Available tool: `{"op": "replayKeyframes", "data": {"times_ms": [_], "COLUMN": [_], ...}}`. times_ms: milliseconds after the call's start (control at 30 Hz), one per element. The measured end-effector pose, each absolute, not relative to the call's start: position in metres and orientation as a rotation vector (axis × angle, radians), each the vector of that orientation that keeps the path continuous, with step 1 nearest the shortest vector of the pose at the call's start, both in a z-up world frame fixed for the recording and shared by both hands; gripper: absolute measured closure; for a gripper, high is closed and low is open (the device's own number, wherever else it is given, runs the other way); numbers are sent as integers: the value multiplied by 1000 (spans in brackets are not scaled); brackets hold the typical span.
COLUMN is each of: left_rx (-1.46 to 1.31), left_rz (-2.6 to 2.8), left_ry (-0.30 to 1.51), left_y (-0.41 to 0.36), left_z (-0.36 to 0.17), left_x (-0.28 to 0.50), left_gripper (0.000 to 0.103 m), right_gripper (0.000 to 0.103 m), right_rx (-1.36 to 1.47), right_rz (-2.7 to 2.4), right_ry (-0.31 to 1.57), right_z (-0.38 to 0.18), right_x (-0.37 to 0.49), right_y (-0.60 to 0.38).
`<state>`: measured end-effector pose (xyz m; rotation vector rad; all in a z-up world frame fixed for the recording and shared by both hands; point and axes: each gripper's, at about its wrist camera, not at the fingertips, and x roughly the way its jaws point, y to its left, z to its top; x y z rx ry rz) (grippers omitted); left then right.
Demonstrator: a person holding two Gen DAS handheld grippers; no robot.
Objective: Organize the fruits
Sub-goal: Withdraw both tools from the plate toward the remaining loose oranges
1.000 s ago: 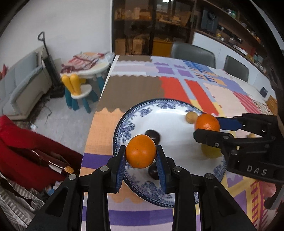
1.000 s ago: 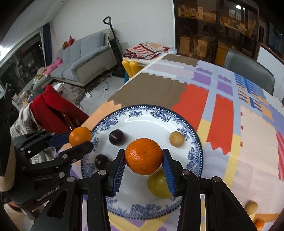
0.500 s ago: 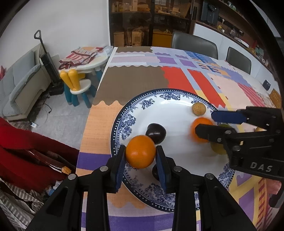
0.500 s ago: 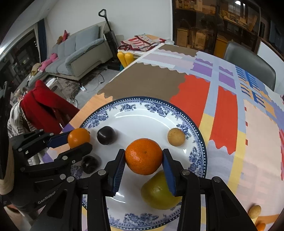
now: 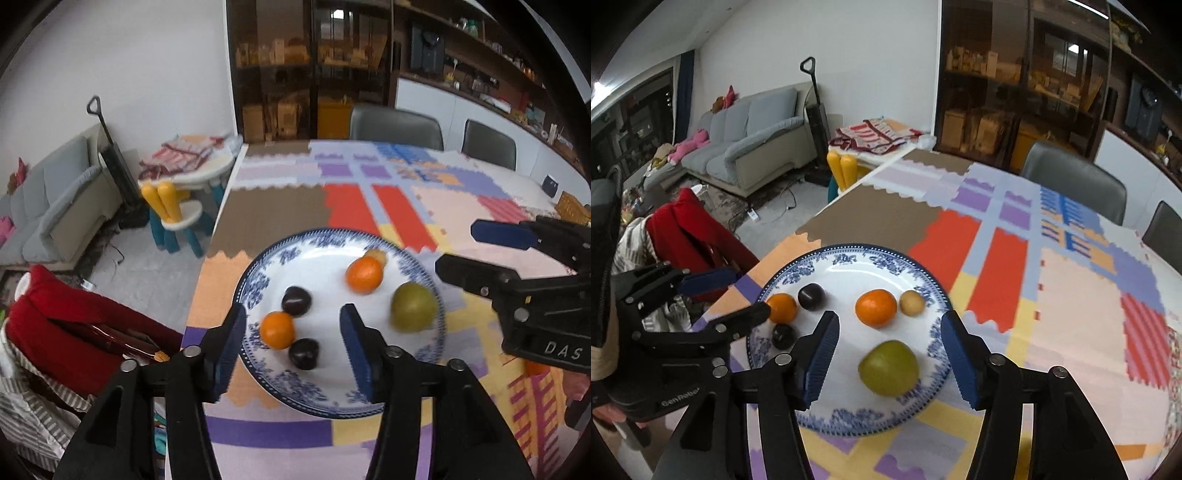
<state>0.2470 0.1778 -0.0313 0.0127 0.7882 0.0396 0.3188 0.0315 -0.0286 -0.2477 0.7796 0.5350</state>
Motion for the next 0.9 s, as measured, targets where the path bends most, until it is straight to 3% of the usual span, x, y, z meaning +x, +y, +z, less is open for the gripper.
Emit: {"op": "replayKeyframes", "data": {"times_ms": [67,533,900], "left_rx": [20,111,108], "left_rz": [42,-5,-79], "left_ry": [756,616,608], "left_y": [170,92,22], "left_z": [-22,23,19], "left_x": [238,192,178], "left_gripper": [44,28,26], "right_gripper": [38,34,34], "right_rx": [-233,-200,-179], "right_rz": [532,436,357], "right_ry": [760,631,613], "right_z": [-20,16,17], "right_x": [310,257,238], "right_y": [20,-64,-139]}}
